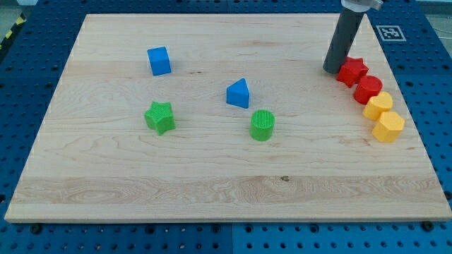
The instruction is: Touch the top right side of green circle
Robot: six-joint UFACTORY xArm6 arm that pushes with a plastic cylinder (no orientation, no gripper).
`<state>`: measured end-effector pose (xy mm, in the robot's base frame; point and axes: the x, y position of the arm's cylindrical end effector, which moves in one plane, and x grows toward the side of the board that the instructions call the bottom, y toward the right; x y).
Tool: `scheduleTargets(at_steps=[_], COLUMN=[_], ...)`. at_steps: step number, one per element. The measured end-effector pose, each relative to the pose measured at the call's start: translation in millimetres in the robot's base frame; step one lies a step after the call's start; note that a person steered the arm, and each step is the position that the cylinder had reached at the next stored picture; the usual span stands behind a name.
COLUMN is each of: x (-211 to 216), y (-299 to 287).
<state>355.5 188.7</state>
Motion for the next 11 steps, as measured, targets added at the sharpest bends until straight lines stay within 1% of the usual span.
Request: scheduleTargets(at_steps=[1,4,5,7,8,9,11], x=[-6.6,-6.5,-5.6,-0.7,7.9,25.5,72.3], y=[2.4,21.5,19.9,-34.7,-46.7,-59.0,-68.8])
